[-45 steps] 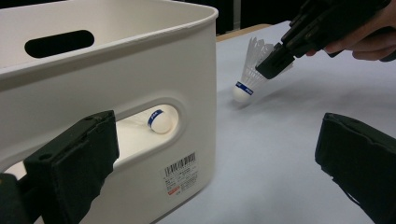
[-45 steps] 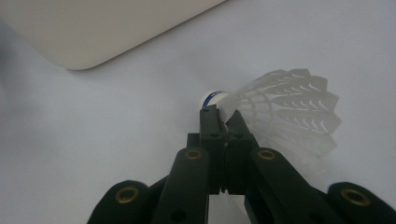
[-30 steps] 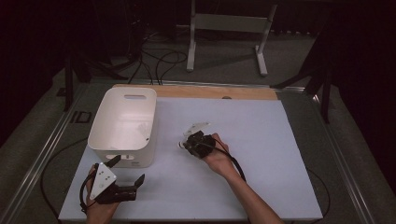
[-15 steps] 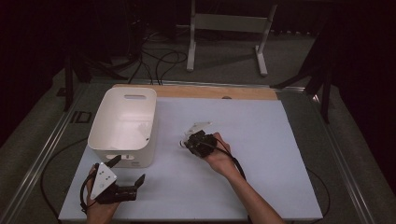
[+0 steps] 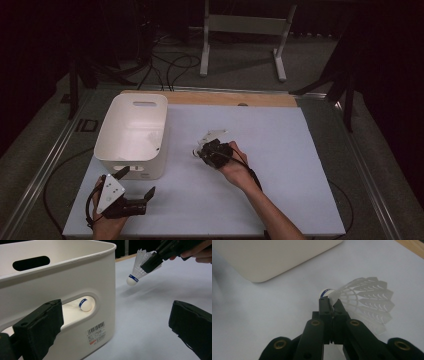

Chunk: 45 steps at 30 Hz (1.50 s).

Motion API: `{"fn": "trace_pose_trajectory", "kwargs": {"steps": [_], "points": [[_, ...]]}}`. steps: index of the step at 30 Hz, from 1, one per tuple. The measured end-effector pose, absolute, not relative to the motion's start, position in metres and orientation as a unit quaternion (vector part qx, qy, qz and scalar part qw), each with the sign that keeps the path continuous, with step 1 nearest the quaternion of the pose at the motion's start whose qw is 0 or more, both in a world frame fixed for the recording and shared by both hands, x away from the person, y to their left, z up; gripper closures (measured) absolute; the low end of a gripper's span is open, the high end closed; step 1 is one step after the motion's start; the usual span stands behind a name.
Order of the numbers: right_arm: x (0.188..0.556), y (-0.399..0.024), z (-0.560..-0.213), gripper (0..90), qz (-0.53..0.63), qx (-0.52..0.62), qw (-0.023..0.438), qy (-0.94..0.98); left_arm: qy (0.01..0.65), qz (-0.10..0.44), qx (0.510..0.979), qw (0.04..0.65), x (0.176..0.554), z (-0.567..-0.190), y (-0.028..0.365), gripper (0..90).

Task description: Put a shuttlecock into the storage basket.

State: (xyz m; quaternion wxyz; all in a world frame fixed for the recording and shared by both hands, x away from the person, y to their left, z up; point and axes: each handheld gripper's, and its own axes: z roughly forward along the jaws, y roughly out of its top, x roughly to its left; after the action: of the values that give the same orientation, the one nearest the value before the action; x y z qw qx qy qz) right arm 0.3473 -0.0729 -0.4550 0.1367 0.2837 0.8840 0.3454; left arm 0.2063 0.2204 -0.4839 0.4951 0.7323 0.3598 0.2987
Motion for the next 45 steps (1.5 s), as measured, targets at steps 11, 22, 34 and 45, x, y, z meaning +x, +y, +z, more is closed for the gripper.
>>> {"fn": "trace_pose_trajectory", "kwargs": {"steps": [11, 22, 34, 45], "points": [[0.345, -0.073, -0.451, 89.0, 0.348, 0.282, 0.140, 0.883, 0.360, 0.299, 0.732, 0.496, 0.206, -0.484, 0.221, 0.4], [0.344, -0.071, -0.445, 89.0, 0.353, 0.284, 0.143, 0.880, 0.360, 0.299, 0.732, 0.496, 0.206, -0.484, 0.221, 0.4], [0.342, -0.071, -0.439, 89.0, 0.357, 0.282, 0.146, 0.878, 0.360, 0.299, 0.731, 0.496, 0.206, -0.484, 0.221, 0.3], [0.343, -0.071, -0.433, 89.0, 0.361, 0.281, 0.151, 0.876, 0.360, 0.299, 0.731, 0.496, 0.206, -0.484, 0.221, 0.3]]}}
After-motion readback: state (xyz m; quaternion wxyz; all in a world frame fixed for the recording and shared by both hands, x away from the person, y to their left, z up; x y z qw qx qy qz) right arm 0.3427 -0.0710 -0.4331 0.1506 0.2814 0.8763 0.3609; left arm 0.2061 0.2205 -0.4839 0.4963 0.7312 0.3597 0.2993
